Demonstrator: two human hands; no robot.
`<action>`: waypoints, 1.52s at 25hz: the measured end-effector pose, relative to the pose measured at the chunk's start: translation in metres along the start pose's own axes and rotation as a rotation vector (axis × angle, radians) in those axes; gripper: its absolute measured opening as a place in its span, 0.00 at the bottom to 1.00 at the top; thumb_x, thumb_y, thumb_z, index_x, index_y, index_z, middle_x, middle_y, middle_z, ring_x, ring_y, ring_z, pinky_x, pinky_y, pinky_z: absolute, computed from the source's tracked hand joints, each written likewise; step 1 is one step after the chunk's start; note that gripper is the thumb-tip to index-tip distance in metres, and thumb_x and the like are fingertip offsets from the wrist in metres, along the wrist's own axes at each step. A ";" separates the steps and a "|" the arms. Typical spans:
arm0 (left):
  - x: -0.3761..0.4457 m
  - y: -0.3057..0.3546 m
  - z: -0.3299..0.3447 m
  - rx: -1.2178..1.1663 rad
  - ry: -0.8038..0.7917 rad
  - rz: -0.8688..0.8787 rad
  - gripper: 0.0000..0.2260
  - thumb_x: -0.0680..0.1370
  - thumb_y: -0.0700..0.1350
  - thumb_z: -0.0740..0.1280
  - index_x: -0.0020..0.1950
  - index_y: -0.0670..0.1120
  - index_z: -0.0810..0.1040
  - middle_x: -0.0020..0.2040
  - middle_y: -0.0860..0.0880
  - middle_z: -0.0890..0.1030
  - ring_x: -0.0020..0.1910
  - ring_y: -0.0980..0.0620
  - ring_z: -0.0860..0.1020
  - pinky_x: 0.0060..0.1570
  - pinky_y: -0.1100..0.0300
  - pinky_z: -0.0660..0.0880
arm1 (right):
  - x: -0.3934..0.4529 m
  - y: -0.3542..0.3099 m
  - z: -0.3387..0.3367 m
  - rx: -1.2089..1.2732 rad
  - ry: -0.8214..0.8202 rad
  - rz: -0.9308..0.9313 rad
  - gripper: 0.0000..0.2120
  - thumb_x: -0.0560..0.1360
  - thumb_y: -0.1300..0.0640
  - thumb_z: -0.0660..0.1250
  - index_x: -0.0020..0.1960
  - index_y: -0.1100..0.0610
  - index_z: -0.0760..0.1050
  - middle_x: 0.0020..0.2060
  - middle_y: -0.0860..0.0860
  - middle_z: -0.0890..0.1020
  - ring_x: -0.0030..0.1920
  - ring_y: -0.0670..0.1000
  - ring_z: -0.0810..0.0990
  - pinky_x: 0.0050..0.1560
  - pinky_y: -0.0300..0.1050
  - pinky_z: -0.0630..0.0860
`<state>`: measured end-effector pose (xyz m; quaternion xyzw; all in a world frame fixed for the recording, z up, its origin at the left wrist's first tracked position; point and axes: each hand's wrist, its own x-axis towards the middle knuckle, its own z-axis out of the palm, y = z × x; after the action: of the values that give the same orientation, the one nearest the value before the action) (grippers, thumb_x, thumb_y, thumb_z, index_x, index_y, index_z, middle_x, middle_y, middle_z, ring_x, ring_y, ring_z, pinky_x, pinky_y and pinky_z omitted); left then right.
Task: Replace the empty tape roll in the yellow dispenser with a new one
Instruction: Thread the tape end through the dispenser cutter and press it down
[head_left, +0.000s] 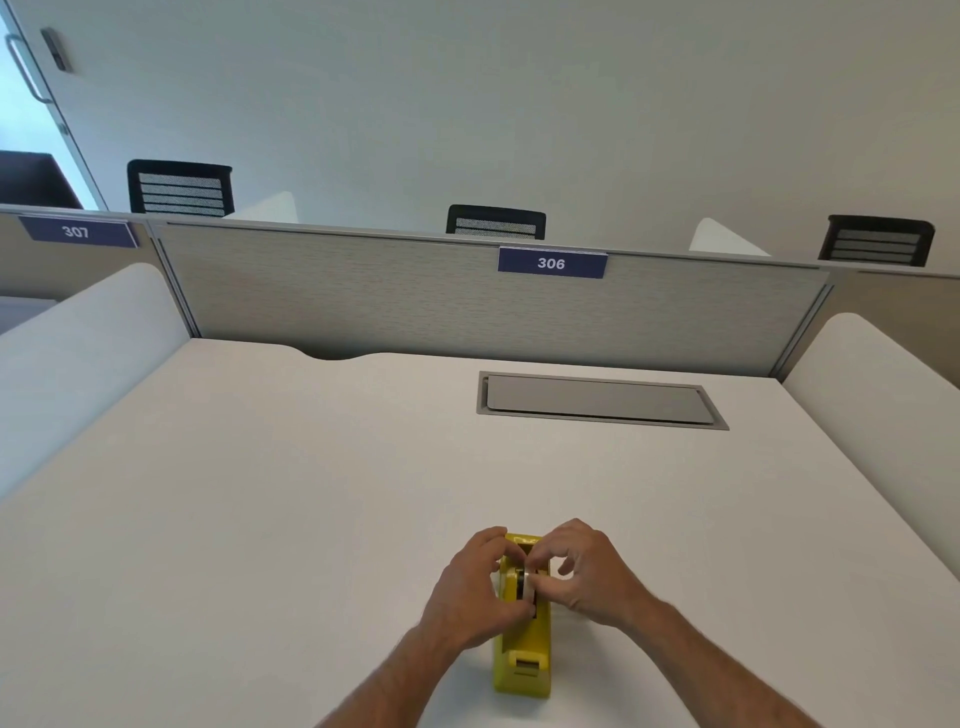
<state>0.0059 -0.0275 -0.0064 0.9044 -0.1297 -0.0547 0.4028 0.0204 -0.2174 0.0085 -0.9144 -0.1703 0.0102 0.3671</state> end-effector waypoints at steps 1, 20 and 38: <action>0.000 0.000 0.000 -0.006 0.000 0.002 0.22 0.67 0.54 0.77 0.58 0.55 0.77 0.73 0.55 0.70 0.65 0.55 0.73 0.63 0.62 0.74 | -0.001 -0.001 0.000 -0.016 -0.006 -0.001 0.08 0.65 0.51 0.75 0.45 0.47 0.84 0.42 0.39 0.83 0.53 0.43 0.75 0.41 0.42 0.80; 0.003 -0.002 0.005 -0.002 -0.002 -0.027 0.22 0.64 0.57 0.76 0.57 0.58 0.77 0.73 0.56 0.70 0.67 0.55 0.73 0.64 0.56 0.76 | 0.001 0.004 0.002 0.019 0.000 -0.021 0.07 0.70 0.55 0.75 0.47 0.45 0.86 0.39 0.32 0.81 0.51 0.43 0.76 0.43 0.45 0.81; 0.004 -0.004 0.002 -0.040 -0.044 -0.076 0.24 0.64 0.59 0.78 0.59 0.61 0.78 0.74 0.57 0.68 0.62 0.55 0.75 0.62 0.55 0.77 | -0.006 0.001 0.002 -0.051 0.047 -0.153 0.05 0.69 0.55 0.74 0.45 0.48 0.86 0.41 0.36 0.83 0.48 0.44 0.77 0.42 0.40 0.78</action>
<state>0.0097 -0.0275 -0.0108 0.8990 -0.1028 -0.0927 0.4156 0.0147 -0.2181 0.0057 -0.9077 -0.2312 -0.0434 0.3475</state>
